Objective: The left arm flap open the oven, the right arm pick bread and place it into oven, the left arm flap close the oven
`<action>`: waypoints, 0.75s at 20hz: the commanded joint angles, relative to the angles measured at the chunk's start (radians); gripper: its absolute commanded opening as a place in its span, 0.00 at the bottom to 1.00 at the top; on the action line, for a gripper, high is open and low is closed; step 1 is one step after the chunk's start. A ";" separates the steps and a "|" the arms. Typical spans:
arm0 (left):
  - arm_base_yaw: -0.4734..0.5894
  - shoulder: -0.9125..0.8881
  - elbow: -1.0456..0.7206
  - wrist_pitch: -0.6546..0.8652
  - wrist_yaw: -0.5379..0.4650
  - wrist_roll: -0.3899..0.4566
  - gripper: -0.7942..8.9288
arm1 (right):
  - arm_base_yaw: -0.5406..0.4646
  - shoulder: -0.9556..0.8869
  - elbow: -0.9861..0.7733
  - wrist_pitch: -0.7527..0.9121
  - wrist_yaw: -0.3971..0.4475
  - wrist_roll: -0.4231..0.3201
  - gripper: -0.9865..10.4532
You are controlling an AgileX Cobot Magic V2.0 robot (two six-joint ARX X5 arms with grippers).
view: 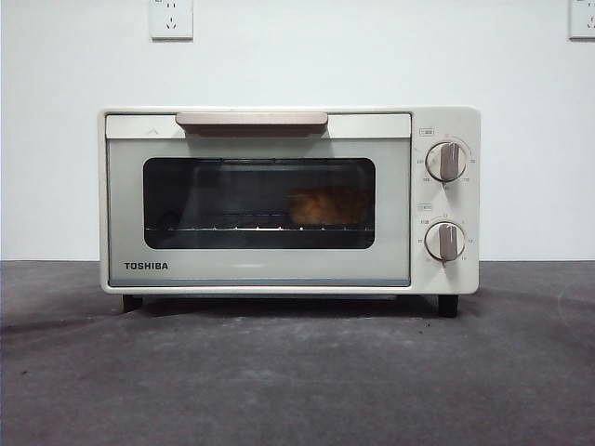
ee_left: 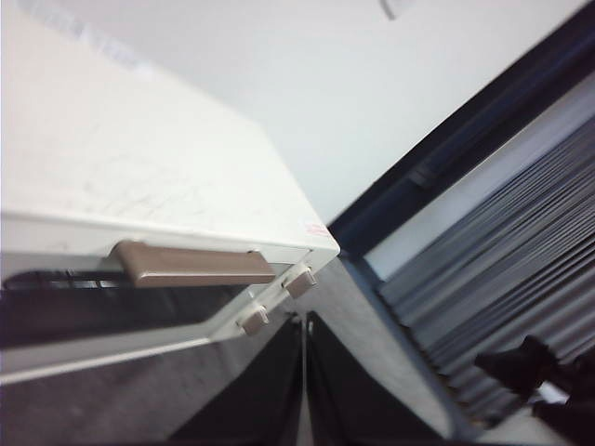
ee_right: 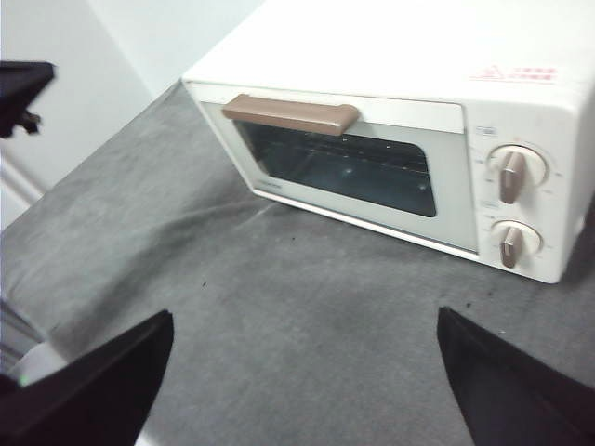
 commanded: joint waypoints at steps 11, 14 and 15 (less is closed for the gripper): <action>-0.001 -0.428 0.016 -0.589 -0.144 0.532 0.09 | 0.010 0.003 0.018 -0.005 -0.164 -0.161 0.48; -0.001 -0.451 0.016 -0.681 -0.148 0.557 0.09 | 0.010 0.003 0.018 -0.007 -0.187 -0.162 0.48; -0.001 -0.451 0.016 -0.699 -0.148 0.557 0.09 | 0.010 0.003 0.018 -0.007 -0.187 -0.162 0.48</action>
